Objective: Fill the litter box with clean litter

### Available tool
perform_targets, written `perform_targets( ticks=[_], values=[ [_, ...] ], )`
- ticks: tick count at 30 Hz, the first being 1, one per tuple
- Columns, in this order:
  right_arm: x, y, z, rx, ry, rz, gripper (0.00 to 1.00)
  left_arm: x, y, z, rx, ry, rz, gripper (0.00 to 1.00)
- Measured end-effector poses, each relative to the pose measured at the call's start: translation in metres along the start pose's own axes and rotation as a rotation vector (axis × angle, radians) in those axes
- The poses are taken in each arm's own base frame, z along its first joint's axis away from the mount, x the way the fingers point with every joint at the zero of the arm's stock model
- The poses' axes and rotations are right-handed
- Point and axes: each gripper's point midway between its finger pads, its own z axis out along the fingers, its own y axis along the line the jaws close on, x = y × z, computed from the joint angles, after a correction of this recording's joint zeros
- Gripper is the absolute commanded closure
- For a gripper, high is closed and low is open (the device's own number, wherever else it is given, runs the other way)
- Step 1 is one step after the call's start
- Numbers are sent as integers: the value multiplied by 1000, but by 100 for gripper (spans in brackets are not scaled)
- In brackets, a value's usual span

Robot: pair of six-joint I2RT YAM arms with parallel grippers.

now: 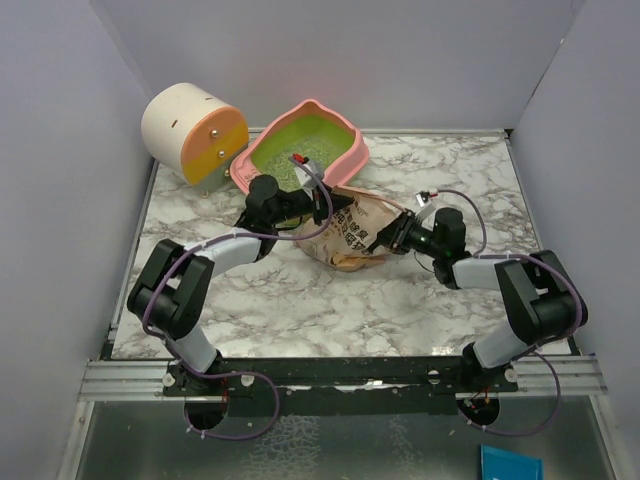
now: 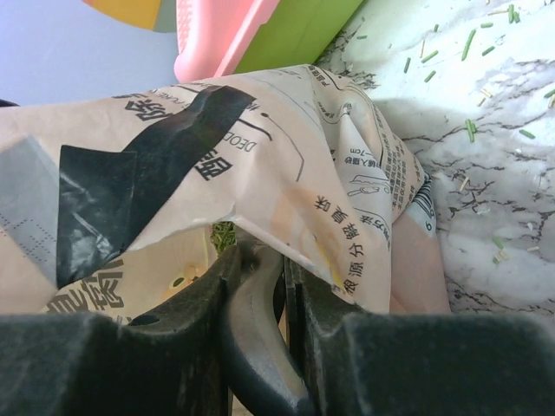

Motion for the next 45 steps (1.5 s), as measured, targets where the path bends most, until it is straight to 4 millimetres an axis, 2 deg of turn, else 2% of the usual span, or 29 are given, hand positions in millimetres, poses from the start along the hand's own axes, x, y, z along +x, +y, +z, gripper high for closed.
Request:
perform_targets(
  ticks=[8,9,18,27,30,37,42,45],
  values=[
    [-7,-3,-15,-69,-37,108,99,-2,-6,-7,-2,3,20,100],
    [-9,-10,-19,-57,-47,126,99,-3,-7,-8,-3,5,22,100],
    [-34,-26,-50,-70,-125,200,99,-6,-12,-17,-23,9,36,100],
    [-72,-19,-92,-58,-236,147,99,-13,-13,-23,-50,13,49,100],
    [-77,-18,-103,-54,-247,144,99,-12,-14,-23,-48,17,45,100],
    [-88,-24,-124,-36,-279,166,99,-12,-16,-24,-48,17,38,88],
    [-93,-32,-132,-19,-301,207,99,-28,-18,-28,-52,-12,60,73],
    [-94,-32,-134,-27,-303,231,99,-36,-20,-30,-51,-28,70,69]
  ],
)
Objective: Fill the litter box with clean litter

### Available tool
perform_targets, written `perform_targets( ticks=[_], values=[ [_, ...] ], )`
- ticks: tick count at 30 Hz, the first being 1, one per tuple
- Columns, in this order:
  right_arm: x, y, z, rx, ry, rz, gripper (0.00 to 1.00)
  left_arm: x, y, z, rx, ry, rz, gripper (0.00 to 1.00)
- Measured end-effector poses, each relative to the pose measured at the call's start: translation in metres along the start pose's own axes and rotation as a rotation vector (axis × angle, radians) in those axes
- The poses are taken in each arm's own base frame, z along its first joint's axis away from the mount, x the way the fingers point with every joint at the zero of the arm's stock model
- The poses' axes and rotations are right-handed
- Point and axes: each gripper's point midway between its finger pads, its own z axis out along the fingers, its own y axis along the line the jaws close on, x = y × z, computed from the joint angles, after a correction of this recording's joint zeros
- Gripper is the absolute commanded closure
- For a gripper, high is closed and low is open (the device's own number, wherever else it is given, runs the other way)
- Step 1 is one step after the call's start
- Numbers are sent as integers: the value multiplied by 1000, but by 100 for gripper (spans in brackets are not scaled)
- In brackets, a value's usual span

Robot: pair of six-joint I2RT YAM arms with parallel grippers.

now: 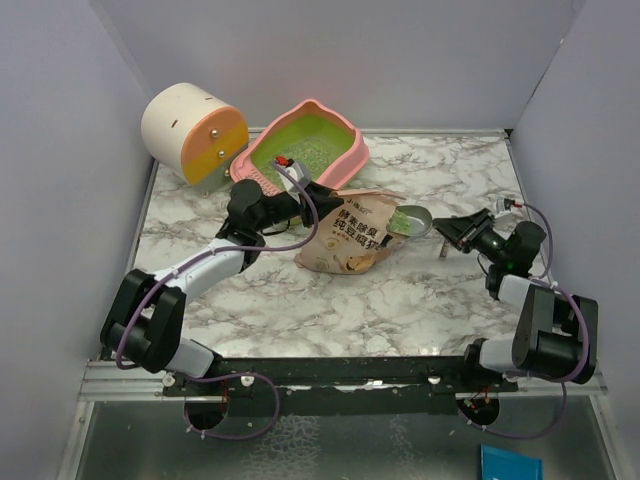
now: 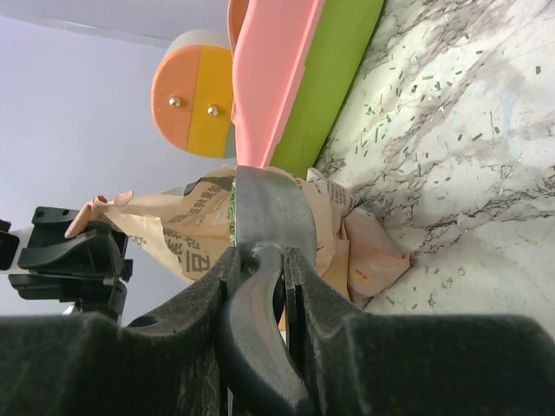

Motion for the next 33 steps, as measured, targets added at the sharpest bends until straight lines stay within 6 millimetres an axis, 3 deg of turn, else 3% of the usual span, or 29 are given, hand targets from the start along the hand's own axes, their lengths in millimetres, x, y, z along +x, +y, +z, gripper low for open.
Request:
perform_targets(
  ticks=[9,15,24,33],
  values=[
    [7,-6,-1,-25,26,88,99,-6,-2,-2,-2,-9,4,64],
    [9,-6,-1,-67,27,120,99,-23,-4,-6,-19,-42,38,63],
    [22,-37,2,-65,49,396,99,-35,-4,-12,-47,-68,64,62],
    [22,-32,1,-69,50,439,99,-50,-5,-17,-68,-98,102,62]
  ],
)
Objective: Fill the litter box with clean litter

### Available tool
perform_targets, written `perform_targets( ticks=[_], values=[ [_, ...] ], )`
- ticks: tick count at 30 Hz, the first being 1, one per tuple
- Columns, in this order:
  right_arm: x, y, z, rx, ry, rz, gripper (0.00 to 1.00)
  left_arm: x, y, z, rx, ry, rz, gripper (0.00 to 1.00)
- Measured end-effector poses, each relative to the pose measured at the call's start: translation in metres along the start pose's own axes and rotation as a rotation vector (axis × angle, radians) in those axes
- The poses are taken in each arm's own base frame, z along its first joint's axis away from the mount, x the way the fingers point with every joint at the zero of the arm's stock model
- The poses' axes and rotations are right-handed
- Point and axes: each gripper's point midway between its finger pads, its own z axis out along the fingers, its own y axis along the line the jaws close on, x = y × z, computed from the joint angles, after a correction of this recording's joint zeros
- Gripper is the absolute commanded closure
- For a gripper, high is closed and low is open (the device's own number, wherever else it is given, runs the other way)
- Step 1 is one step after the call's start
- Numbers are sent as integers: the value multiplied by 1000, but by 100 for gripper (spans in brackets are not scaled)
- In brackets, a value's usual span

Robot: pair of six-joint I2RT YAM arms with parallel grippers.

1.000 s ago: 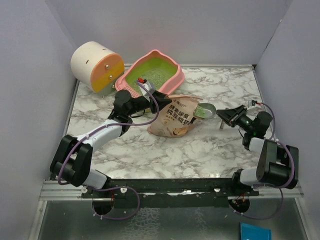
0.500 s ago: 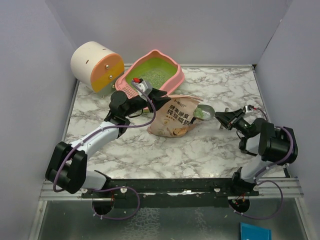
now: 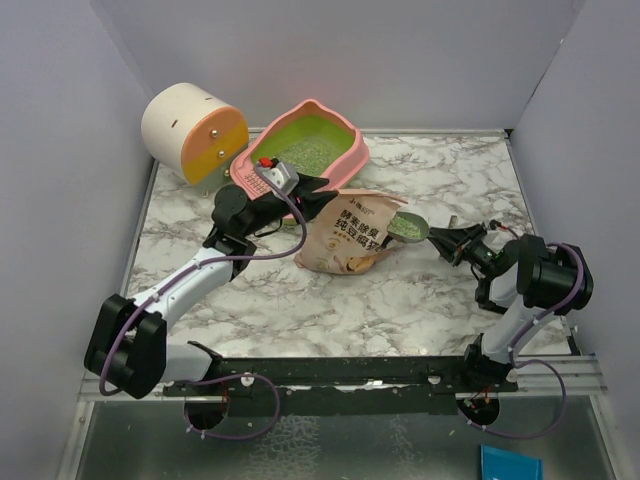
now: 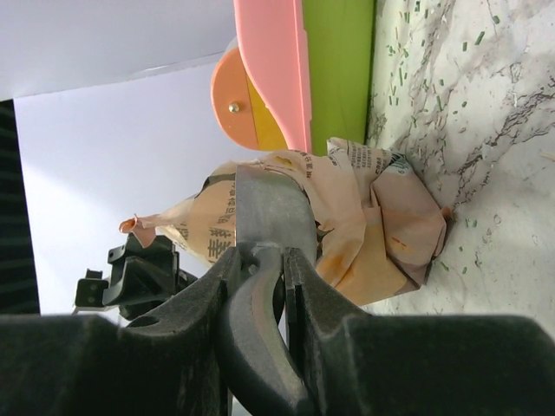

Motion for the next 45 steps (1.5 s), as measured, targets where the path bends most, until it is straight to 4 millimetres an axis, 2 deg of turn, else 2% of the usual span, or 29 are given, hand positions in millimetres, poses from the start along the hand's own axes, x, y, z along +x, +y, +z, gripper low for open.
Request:
perform_targets(
  ticks=[5,10,13,15,18,21,27,31,37,41,45],
  values=[
    [0,6,-1,-12,-3,-12,99,-2,5,-4,-46,-6,17,62],
    [-10,18,-1,-37,-20,-40,99,-18,14,-12,-125,-31,58,62],
    [-17,36,2,-75,-25,-114,99,-28,20,-17,-170,-49,84,62],
    [-22,56,3,-112,-33,-206,99,-31,22,-20,-196,-53,94,62],
    [-30,82,3,-149,-54,-327,99,-30,28,-25,-237,-51,103,62],
    [-38,100,4,-161,-73,-399,99,-30,32,-29,-273,-51,107,62],
    [-59,117,15,-152,-90,-438,99,-40,37,-34,-319,-73,116,62],
    [-80,133,26,-149,-104,-454,99,-47,39,-38,-341,-90,123,62],
    [-95,162,54,-150,-100,-506,99,-57,41,-43,-370,-112,135,62],
    [-85,174,89,-164,-43,-525,99,-58,42,-44,-381,-114,136,62],
    [-72,175,132,-164,22,-513,99,-59,43,-46,-389,-113,136,62]
  ],
)
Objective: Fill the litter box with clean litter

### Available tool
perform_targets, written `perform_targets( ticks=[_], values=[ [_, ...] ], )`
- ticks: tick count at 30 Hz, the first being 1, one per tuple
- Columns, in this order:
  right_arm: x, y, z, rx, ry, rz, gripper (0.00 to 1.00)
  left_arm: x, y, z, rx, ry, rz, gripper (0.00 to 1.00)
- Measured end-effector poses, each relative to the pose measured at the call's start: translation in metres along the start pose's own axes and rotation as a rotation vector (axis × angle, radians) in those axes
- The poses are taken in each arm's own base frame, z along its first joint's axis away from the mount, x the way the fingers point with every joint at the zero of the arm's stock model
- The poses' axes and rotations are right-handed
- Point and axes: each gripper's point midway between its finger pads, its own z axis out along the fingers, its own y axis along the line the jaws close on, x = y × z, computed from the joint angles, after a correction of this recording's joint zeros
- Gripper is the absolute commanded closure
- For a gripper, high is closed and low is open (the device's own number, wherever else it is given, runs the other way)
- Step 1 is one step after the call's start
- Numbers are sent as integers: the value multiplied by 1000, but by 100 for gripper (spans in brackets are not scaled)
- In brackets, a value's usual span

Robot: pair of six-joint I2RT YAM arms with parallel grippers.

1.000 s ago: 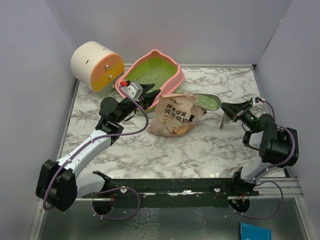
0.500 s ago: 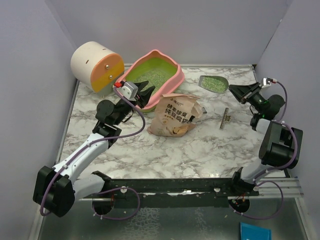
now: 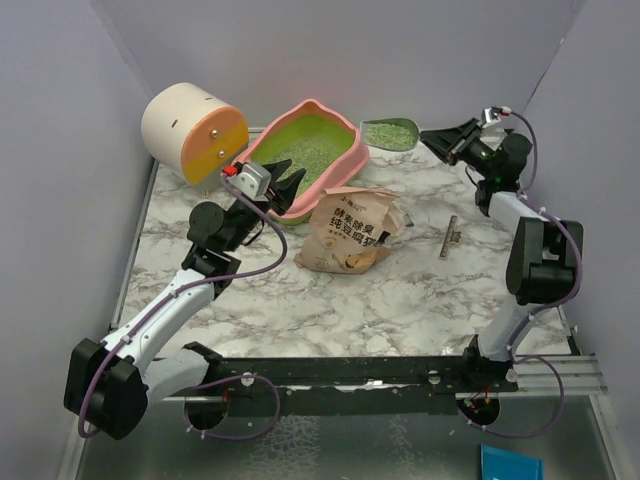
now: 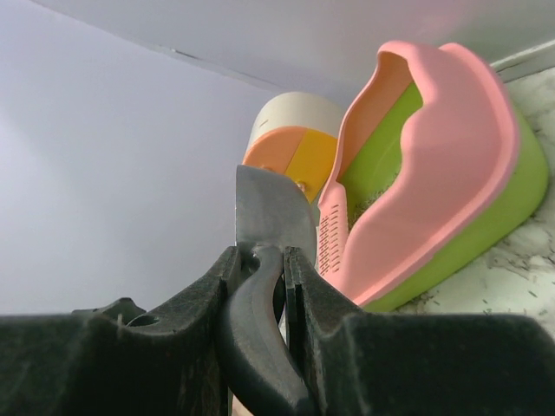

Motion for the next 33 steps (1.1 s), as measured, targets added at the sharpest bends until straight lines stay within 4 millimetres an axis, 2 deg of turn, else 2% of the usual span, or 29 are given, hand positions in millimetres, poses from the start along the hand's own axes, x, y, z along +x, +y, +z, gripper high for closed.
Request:
perform_targets(
  ticks=[3,8,15,20,26,31,33],
  values=[
    [11,1,30,-9,45,7,99,1,3,-1,-8,5,1,62],
    [31,11,95,-35,134,-27,99,2,10,-2,-27,13,3,62],
    [54,41,169,-42,208,-178,99,3,19,-4,-59,15,6,62],
    [69,67,207,-38,223,-364,99,3,25,-5,-80,16,8,62],
    [83,76,226,45,180,-593,99,8,30,-7,-105,27,5,62],
    [92,65,232,130,168,-724,99,9,32,-7,-113,30,5,62],
    [88,58,233,172,153,-778,99,9,32,-7,-114,30,6,62]
  ],
)
